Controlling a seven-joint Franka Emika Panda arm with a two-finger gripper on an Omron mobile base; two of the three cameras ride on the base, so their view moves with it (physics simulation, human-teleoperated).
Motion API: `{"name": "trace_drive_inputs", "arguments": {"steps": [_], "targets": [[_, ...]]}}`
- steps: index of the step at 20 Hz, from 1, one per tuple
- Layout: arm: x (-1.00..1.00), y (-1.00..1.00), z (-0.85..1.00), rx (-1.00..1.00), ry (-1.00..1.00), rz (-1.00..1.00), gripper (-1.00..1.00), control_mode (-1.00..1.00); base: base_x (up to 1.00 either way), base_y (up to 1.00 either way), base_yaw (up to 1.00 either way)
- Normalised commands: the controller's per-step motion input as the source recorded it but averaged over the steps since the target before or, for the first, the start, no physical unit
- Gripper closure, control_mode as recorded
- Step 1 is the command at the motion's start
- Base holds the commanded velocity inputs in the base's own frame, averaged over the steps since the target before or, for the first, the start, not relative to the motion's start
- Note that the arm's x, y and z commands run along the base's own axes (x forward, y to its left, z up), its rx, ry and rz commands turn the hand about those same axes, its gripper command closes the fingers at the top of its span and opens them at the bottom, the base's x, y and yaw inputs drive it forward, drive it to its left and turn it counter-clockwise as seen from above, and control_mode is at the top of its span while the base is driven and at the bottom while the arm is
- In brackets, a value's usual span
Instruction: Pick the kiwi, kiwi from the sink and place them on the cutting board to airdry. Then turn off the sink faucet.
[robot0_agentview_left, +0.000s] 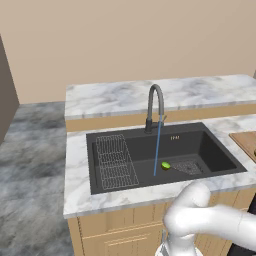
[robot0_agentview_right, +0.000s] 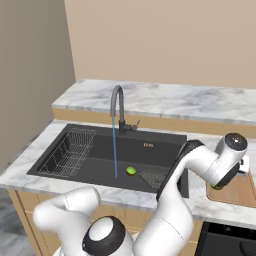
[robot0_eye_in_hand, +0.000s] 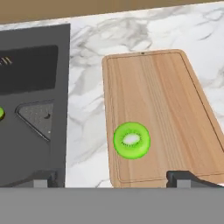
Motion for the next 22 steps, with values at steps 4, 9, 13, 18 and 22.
{"name": "trace_drive_inputs", "arguments": {"steps": [4, 9, 13, 18, 22], "targets": [[-0.22, 0.88, 0.77, -0.10, -0.01, 0.07, -1.00, -1.00, 0.00, 0.00, 0.00], [-0.19, 0.83, 0.68, -0.10, 0.06, 0.15, -1.00, -1.00, 0.00, 0.00, 0.00], [-0.46, 0.78, 0.14, -0.15, -0.03, 0.08, -1.00, -1.00, 0.00, 0.00, 0.00], [-0.61, 0.64, 0.00, -0.08, -0.15, 0.01, -1.00, -1.00, 0.00, 0.00, 0.00], [-0.47, 0.70, 0.02, 0.00, -0.08, 0.00, -1.00, -1.00, 0.00, 0.00, 0.00]]}}
